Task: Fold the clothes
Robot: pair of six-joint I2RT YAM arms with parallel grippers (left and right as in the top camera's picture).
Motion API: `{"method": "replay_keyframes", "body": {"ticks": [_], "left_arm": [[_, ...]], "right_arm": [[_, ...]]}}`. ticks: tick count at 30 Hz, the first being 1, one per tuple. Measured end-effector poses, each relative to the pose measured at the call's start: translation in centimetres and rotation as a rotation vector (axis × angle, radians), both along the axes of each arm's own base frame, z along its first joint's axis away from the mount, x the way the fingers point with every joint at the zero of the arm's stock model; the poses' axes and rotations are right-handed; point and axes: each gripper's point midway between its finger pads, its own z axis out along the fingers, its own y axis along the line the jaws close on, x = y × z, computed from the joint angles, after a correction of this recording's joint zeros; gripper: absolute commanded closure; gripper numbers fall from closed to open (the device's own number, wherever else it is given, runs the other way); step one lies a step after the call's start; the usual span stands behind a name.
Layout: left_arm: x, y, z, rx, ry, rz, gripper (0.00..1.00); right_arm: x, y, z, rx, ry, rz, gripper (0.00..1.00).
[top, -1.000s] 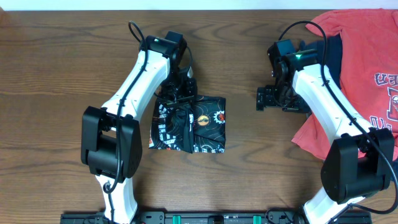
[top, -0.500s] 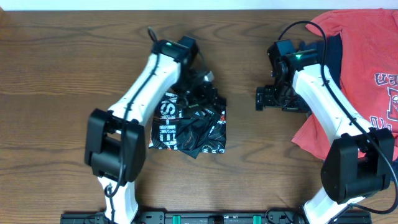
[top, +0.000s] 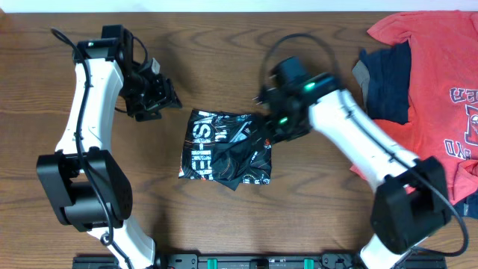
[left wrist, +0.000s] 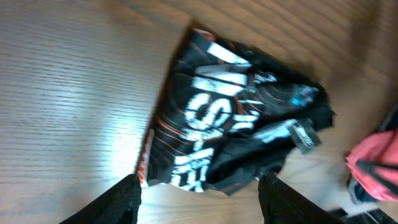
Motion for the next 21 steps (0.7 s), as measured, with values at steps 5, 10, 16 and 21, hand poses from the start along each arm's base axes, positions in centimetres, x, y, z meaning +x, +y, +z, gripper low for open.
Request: {"method": "replay_keyframes", "body": {"ticks": [5, 10, 16, 21], "left_arm": [[-1.3, 0.2, -2.8, 0.013, 0.050, 0.002, 0.37], [-3.0, 0.1, -5.7, 0.013, 0.103, 0.000, 0.37], [-4.7, 0.0, -7.8, 0.009, 0.153, 0.000, 0.37], [-4.9, 0.0, -8.0, 0.009, 0.155, 0.000, 0.37]], "right_arm": [[-2.6, 4.2, -1.2, -0.046, -0.054, 0.126, 0.01], [-4.0, 6.8, -3.7, -0.133, -0.110, 0.191, 0.01], [-4.4, 8.1, -7.2, -0.214, -0.134, 0.182, 0.28], [-3.8, 7.5, -8.4, -0.270, -0.132, 0.088, 0.99]]}}
